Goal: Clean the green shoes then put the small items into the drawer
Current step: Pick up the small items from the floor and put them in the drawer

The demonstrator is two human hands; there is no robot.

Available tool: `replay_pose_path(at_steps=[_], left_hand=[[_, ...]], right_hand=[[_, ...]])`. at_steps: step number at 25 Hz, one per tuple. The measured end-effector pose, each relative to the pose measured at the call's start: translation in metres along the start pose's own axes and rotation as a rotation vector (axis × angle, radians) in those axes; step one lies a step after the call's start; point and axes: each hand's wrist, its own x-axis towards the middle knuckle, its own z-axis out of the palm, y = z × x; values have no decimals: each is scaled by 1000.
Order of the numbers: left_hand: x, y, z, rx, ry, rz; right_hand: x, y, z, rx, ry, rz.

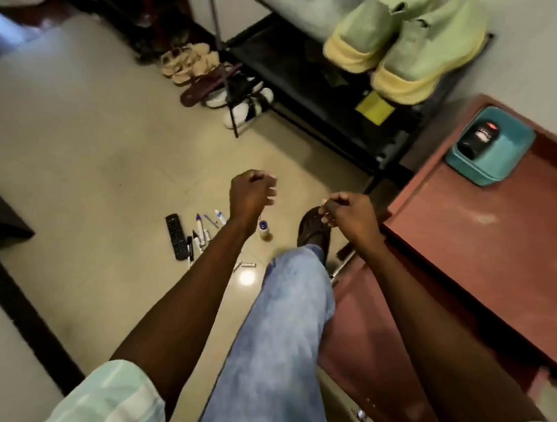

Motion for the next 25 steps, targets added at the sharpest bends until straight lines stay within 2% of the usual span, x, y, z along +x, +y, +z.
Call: replay_pose_path(at_steps=[4,8,12,20,25], left_hand=[[69,-67,-78,164,196,-145],[111,-147,-134,373,347,-296],[139,-216,-175,636,429,-388],[205,-298,-209,735,494,-428],[248,-325,-223,695,526,-574]], right_hand=[[64,19,62,-50,-106,73],[114,67,105,-135,-218,233],[144,101,143,-326,-321,243],[174,129,198,-338,-168,50],[178,143,207,-372,-130,19]])
